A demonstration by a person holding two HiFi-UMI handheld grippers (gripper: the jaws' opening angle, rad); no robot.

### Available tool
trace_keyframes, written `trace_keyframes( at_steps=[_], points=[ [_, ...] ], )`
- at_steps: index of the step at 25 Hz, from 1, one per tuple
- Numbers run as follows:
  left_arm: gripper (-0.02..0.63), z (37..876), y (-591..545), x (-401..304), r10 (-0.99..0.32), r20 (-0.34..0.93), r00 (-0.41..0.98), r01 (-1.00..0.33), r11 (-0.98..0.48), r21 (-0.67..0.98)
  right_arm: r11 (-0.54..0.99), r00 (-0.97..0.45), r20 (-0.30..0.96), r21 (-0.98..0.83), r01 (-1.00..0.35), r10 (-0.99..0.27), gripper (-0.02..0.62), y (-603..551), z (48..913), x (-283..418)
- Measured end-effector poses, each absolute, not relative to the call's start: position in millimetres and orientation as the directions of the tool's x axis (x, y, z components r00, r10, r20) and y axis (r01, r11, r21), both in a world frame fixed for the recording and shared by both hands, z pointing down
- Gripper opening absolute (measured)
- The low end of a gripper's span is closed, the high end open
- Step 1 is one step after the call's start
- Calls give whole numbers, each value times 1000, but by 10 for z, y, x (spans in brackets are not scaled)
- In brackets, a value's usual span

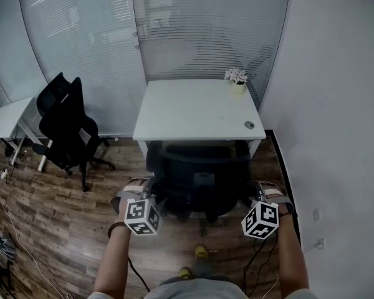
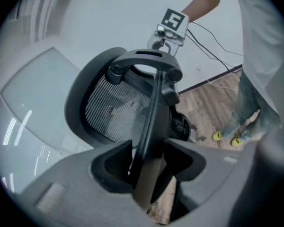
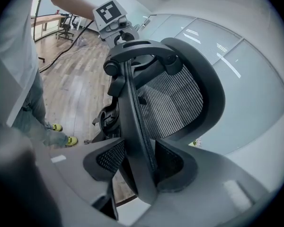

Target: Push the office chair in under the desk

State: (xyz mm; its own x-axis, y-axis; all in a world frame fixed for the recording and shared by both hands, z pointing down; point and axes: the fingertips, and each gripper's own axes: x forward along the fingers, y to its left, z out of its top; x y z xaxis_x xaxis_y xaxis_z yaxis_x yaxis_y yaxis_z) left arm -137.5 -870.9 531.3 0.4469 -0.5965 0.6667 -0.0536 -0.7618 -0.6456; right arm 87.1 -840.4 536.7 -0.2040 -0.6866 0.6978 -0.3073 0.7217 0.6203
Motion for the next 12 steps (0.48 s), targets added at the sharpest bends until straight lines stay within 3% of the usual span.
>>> trace_keyframes(
  at_steps=[12],
  points=[
    [236,5234,-8660,-1386,-612,626,483,-162,-765,-624,629,-184,608,690,-358,-772,201,-8347,5271,872]
  ],
)
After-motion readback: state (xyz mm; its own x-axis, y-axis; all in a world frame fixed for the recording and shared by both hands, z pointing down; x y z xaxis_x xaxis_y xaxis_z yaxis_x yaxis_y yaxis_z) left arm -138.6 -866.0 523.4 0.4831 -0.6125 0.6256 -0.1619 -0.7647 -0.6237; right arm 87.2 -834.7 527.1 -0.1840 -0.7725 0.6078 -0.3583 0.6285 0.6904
